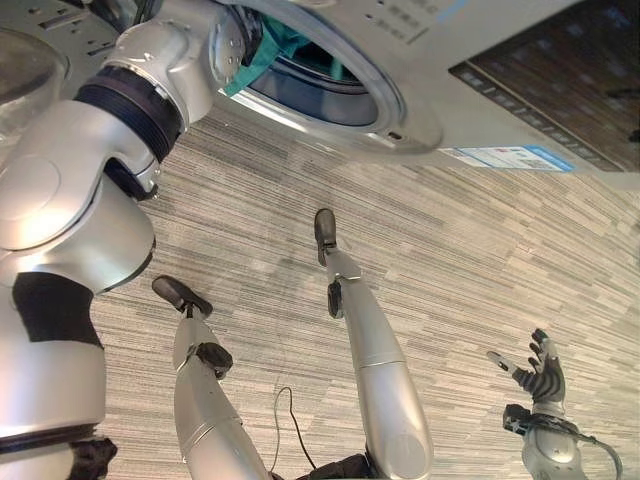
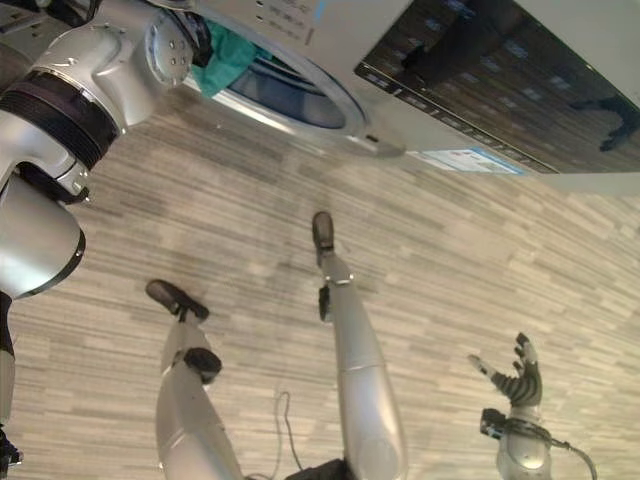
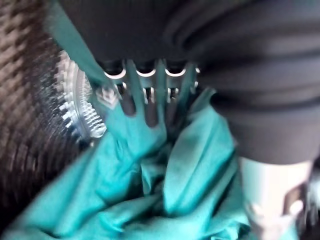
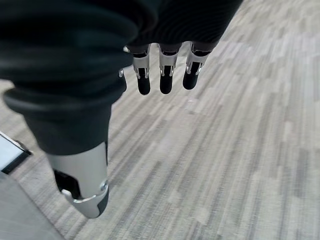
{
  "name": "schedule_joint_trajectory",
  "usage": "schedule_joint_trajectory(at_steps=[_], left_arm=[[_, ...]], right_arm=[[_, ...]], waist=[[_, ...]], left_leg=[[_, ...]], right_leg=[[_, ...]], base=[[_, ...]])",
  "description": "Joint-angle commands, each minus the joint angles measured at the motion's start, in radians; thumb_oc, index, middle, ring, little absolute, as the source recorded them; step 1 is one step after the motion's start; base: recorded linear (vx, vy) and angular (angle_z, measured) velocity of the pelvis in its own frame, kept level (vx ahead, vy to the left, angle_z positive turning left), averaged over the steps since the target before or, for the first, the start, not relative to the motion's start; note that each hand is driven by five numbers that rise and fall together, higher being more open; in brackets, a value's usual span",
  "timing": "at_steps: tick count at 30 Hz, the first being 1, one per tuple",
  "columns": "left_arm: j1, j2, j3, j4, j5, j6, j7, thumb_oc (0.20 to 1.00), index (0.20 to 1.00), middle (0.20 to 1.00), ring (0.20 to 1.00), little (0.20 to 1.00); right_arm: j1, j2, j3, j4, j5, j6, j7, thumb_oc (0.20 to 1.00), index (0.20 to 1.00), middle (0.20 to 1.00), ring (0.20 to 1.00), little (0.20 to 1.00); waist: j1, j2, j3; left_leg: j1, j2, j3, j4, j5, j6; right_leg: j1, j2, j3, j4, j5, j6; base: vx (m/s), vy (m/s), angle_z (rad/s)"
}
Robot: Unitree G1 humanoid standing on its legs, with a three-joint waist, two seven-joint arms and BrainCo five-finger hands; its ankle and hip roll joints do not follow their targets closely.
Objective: Grab the laundry basket,head to the washer,open it,put in the laundry and shut it.
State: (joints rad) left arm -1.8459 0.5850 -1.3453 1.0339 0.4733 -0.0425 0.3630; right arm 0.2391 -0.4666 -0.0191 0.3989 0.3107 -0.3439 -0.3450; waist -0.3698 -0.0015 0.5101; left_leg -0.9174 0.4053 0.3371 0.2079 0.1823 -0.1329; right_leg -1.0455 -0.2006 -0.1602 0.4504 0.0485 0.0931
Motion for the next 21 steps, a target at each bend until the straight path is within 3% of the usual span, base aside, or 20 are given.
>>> schedule_joint_trajectory(at_steps=[1, 5, 6, 10, 15, 16, 19, 21], left_arm=[[-0.127, 0.007, 0.063, -0.031, 0.337, 0.027, 0.025, 1.000, 1.000, 1.000, 1.000, 1.000], [-0.151, 0.065, -0.055, -0.122, 0.501, -0.006, -0.013, 1.000, 1.000, 1.000, 1.000, 1.000], [-0.142, 0.076, -0.055, -0.125, 0.532, -0.007, -0.013, 1.000, 1.000, 1.000, 1.000, 1.000], [-0.122, 0.097, -0.013, -0.143, 0.559, 0.039, 0.015, 1.000, 1.000, 1.000, 1.000, 1.000], [0.003, 0.156, 0.197, -0.308, 0.516, 0.078, 0.067, 1.000, 1.000, 1.000, 1.000, 1.000], [0.107, 0.179, 0.314, -0.404, 0.457, 0.063, 0.064, 1.000, 1.000, 1.000, 1.000, 1.000], [0.340, 0.212, 0.517, -0.553, 0.314, 0.014, 0.057, 1.000, 1.000, 1.000, 1.000, 1.000], [0.615, 0.239, 0.659, -0.715, 0.192, -0.078, 0.010, 1.000, 1.000, 1.000, 1.000, 1.000]], right_arm=[[0.075, -0.069, -0.023, 0.000, 0.046, -0.019, -0.014, 1.000, 1.000, 1.000, 1.000, 1.000], [0.089, -0.086, -0.045, 0.007, 0.041, -0.009, -0.010, 1.000, 1.000, 1.000, 1.000, 1.000], [0.098, -0.102, -0.056, 0.006, 0.040, -0.009, -0.010, 1.000, 1.000, 1.000, 1.000, 1.000], [0.113, -0.097, -0.056, -0.012, 0.016, -0.010, -0.010, 1.000, 1.000, 1.000, 1.000, 1.000], [0.111, -0.057, -0.023, -0.004, 0.001, -0.026, -0.013, 1.000, 1.000, 1.000, 1.000, 1.000], [0.106, -0.024, -0.010, 0.007, -0.010, -0.017, -0.014, 1.000, 1.000, 1.000, 1.000, 1.000], [0.096, 0.008, -0.011, 0.037, -0.030, 0.007, -0.021, 1.000, 1.000, 1.000, 1.000, 1.000], [0.098, 0.023, -0.031, 0.053, -0.059, 0.034, -0.021, 1.000, 1.000, 1.000, 1.000, 1.000]], waist=[[-0.039, 0.016, -0.084], [-0.035, 0.029, -0.087], [-0.035, 0.039, -0.089], [-0.035, 0.030, -0.084], [-0.018, 0.026, -0.074], [-0.007, 0.019, -0.067], [0.009, 0.013, -0.058], [0.022, 0.017, -0.054]], left_leg=[[0.090, 0.157, -0.102, 0.126, -0.207, -0.122], [0.095, 0.159, -0.103, 0.127, -0.210, -0.121], [0.098, 0.159, -0.101, 0.127, -0.209, -0.121], [0.118, 0.157, -0.093, 0.110, -0.202, -0.121], [0.139, 0.147, -0.101, 0.114, -0.202, -0.118], [0.155, 0.138, -0.104, 0.111, -0.199, -0.117], [0.195, 0.122, -0.105, 0.101, -0.195, -0.117], [0.256, 0.101, -0.095, 0.076, -0.188, -0.117]], right_leg=[[-0.047, 0.063, 0.041, 0.003, -0.036, 0.075], [-0.044, 0.065, 0.039, 0.012, -0.042, 0.075], [-0.043, 0.065, 0.040, 0.012, -0.042, 0.075], [-0.030, 0.064, 0.038, 0.008, -0.043, 0.075], [-0.002, 0.062, 0.035, 0.007, -0.048, 0.073], [0.018, 0.057, 0.030, 0.004, -0.049, 0.072], [0.066, 0.048, 0.027, -0.015, -0.049, 0.069], [0.126, 0.040, 0.028, -0.045, -0.039, 0.069]], base=[[0.01, 0.019, 0.09], [0.01, 0.029, 0.01], [0.01, 0.035, 0.00], [0.00, 0.052, -0.03], [0.00, 0.007, -0.01], [-0.02, 0.049, -0.03], [-0.01, 0.074, -0.03], [0.01, 0.124, 0.00]])
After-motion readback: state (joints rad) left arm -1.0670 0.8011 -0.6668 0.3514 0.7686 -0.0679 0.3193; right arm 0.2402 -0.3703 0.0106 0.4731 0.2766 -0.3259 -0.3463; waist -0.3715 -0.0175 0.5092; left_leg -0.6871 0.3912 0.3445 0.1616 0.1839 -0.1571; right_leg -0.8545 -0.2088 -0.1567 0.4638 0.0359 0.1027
